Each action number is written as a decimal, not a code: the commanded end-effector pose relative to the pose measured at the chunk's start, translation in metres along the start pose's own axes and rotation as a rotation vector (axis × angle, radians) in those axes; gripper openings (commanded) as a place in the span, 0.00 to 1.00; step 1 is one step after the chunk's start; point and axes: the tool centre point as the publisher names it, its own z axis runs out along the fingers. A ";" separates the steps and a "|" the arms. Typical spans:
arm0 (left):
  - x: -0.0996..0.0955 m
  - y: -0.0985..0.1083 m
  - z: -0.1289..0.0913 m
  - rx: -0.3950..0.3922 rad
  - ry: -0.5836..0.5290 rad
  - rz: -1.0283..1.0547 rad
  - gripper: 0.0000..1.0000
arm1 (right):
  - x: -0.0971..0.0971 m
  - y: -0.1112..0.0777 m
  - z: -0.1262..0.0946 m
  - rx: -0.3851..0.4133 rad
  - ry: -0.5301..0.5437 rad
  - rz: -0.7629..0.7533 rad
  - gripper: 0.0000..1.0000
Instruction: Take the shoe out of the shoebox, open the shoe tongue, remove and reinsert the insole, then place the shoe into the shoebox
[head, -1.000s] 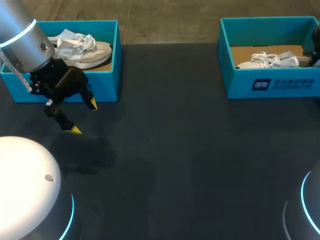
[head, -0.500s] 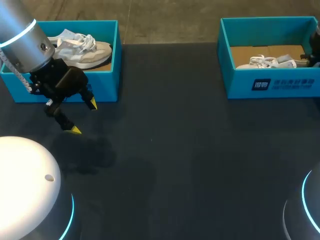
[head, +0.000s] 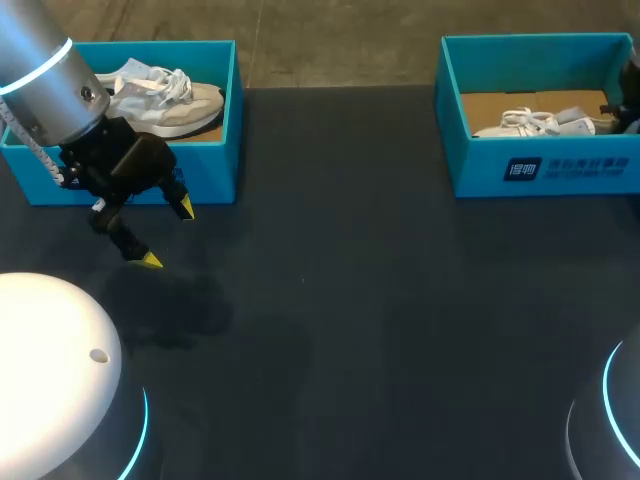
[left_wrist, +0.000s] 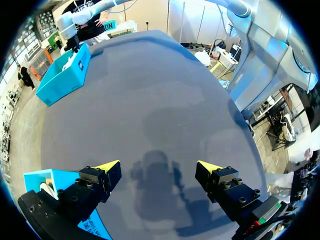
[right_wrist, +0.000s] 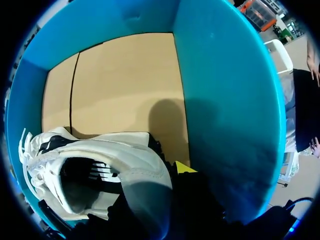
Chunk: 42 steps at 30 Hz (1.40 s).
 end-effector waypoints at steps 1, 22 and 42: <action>0.001 0.000 0.000 -0.003 0.000 0.000 1.00 | -0.001 0.001 -0.001 -0.009 -0.009 0.008 0.00; 0.001 0.000 0.000 -0.003 0.000 0.000 1.00 | -0.004 0.001 -0.006 -0.027 -0.028 -0.018 0.00; 0.001 0.000 0.000 -0.003 0.000 0.000 1.00 | -0.002 -0.003 -0.008 -0.020 -0.017 -0.059 1.00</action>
